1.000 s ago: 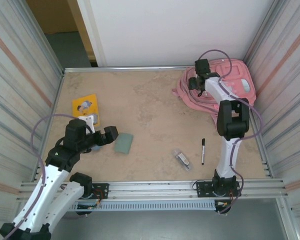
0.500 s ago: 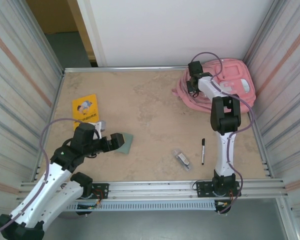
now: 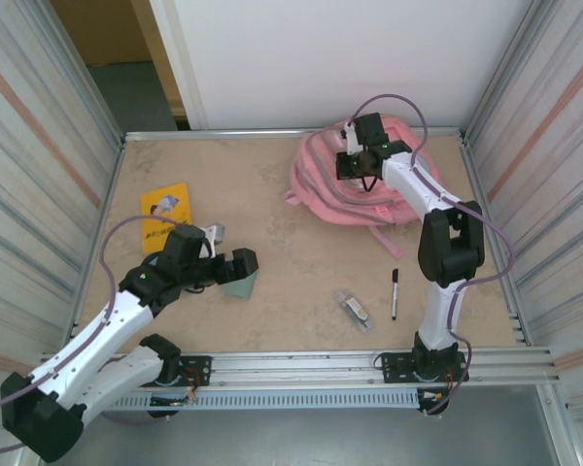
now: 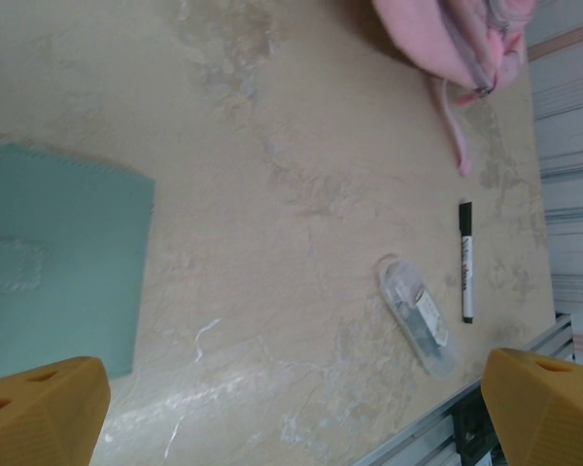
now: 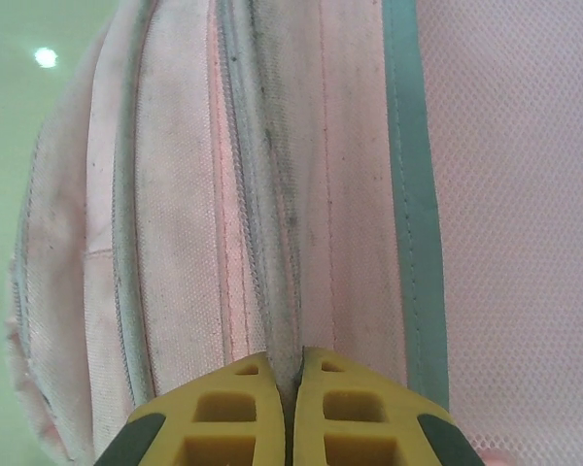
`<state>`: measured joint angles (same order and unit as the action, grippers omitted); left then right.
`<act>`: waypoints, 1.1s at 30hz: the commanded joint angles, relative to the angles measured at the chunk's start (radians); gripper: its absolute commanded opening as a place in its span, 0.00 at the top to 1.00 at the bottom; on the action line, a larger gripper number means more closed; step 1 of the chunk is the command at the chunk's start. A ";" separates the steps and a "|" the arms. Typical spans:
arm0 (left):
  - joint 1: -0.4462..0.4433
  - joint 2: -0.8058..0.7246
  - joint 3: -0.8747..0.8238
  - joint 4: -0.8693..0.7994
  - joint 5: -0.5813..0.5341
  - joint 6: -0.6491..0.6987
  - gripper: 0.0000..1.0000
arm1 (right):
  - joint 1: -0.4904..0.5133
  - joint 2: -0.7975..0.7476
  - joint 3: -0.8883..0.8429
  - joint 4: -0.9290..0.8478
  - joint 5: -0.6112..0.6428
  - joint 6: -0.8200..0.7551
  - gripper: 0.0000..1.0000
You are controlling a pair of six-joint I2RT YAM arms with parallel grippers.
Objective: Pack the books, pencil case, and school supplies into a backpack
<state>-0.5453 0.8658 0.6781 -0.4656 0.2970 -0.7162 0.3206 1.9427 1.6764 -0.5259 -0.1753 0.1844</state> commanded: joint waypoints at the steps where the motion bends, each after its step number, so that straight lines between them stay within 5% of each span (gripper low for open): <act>1: -0.007 0.052 0.060 0.089 0.047 -0.010 0.01 | 0.014 -0.070 -0.011 0.106 -0.204 0.113 1.00; 9: -0.018 0.144 0.130 0.214 0.109 -0.011 0.01 | 0.002 -0.169 -0.021 0.273 -0.434 0.399 1.00; 19: -0.029 0.331 0.256 0.306 0.101 0.012 0.01 | 0.000 -0.274 -0.048 0.350 -0.405 0.600 1.00; 28: -0.028 0.456 0.356 0.372 0.033 0.051 0.01 | 0.004 -0.295 -0.115 0.587 -0.533 0.858 1.00; 33: -0.009 0.465 0.345 0.411 -0.017 0.106 0.35 | 0.003 -0.341 -0.154 0.593 -0.557 0.863 1.00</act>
<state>-0.5667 1.3338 1.0126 -0.1089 0.3222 -0.6601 0.3210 1.7138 1.5242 -0.0971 -0.6571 1.0035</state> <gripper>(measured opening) 0.700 0.049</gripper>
